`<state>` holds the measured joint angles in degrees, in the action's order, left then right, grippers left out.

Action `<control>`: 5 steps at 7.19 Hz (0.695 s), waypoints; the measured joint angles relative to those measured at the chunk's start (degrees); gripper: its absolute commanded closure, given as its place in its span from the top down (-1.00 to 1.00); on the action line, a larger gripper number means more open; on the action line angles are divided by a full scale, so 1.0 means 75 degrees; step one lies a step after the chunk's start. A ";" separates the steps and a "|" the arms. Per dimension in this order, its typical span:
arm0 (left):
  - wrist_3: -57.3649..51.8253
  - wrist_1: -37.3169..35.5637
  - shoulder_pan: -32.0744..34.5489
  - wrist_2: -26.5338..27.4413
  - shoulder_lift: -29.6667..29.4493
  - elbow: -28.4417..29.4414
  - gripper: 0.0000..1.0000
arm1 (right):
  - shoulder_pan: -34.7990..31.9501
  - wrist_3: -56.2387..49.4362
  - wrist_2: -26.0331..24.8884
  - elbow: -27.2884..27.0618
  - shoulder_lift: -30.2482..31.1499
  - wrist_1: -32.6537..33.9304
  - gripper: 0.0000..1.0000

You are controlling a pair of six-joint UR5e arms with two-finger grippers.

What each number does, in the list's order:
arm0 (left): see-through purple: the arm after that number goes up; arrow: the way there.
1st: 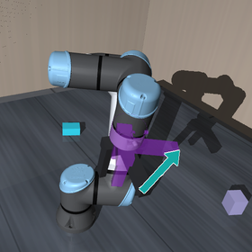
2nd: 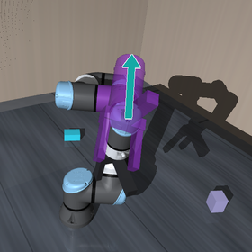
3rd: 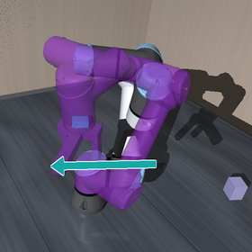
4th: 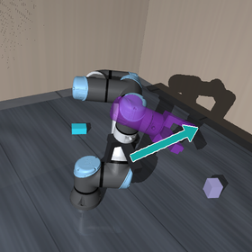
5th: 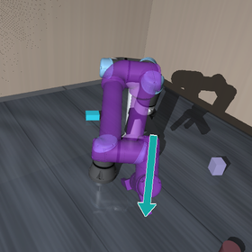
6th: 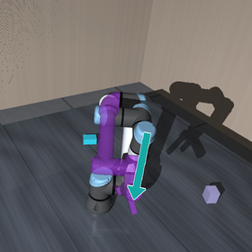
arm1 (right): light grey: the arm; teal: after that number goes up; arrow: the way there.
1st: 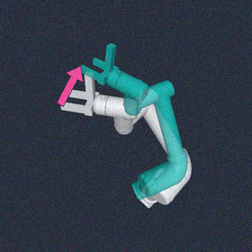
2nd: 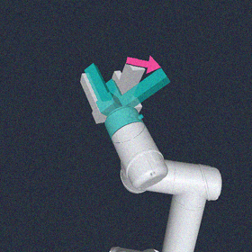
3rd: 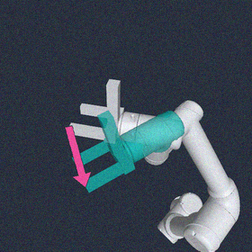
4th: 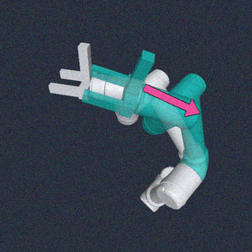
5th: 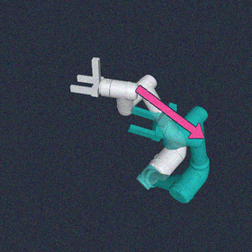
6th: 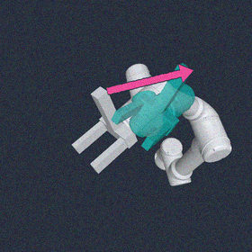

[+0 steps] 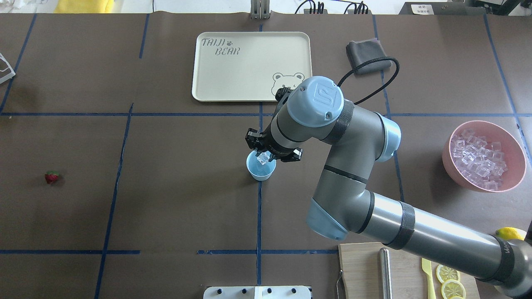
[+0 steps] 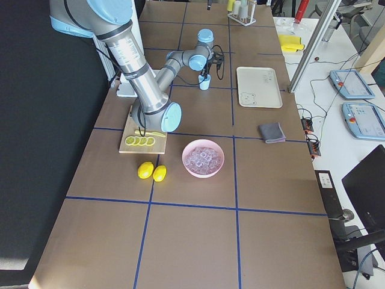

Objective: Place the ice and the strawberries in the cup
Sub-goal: 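Carry the ice cube with the right gripper over the cup and release, then grasp the red strawberry with the left gripper while the right gripper withdraws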

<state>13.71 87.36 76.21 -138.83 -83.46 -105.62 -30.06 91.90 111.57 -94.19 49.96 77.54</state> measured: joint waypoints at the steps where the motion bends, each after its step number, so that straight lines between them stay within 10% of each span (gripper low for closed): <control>1: 0.0002 0.0000 -0.0005 0.0011 -0.0002 0.0008 1.00 | 0.0015 0.0003 -0.0018 0.0012 -0.0007 -0.0002 0.81; 5: 0.0502 0.0050 -0.0193 0.0154 -0.0074 0.0075 1.00 | -0.0305 -0.0024 0.0275 -0.0464 0.0193 0.0052 0.98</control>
<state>17.48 87.74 74.76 -137.68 -84.01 -105.06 -32.35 91.72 113.63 -97.67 51.41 77.93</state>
